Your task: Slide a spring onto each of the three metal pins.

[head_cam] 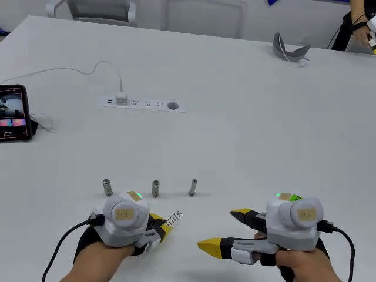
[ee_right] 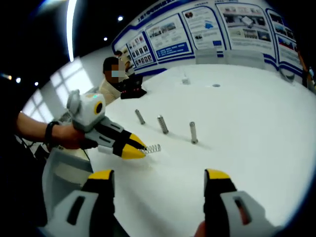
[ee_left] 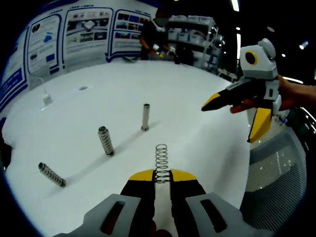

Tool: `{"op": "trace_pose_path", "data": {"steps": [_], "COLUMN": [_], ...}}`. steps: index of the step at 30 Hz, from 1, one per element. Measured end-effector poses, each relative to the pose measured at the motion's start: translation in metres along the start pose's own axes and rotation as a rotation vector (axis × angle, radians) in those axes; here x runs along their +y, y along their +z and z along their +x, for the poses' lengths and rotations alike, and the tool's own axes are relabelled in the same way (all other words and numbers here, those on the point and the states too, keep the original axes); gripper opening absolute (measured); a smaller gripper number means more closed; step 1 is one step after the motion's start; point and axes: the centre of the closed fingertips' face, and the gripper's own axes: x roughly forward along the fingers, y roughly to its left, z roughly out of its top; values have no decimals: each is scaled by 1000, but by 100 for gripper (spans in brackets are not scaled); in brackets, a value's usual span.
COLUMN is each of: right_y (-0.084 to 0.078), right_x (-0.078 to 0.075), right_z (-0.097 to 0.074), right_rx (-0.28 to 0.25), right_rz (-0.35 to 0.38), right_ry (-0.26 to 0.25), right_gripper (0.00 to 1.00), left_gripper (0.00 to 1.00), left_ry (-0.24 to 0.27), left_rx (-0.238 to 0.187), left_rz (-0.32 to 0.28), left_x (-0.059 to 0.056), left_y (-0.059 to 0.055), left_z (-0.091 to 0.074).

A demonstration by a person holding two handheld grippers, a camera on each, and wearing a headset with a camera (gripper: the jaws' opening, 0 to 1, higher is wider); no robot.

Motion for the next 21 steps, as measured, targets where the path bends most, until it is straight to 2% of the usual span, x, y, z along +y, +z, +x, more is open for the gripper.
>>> {"op": "trace_pose_path", "data": {"steps": [4,10,14,19,21], "right_y": [3,7,11,20,23], "right_x": [4,12,20,27,30], "right_z": [6,13,19,22,23], "right_rx": [3,6,9,1,-3], "right_rz": [-9,-19,-27,-35,-29], "right_ry": [17,40,74,103,115], "right_gripper": [75,74,72,71,70], "left_gripper": [10,10,10,10,10], "left_ry": [26,46,60,76,83], "left_rx": [-20,-43,-58,-78,-73], "left_rz": [-19,-38,-40,-52,-52], "left_x": [9,14,18,24,26], "left_y": [3,4,5,6,5], "left_z": [-13,-28,-40,-54,-59]}}
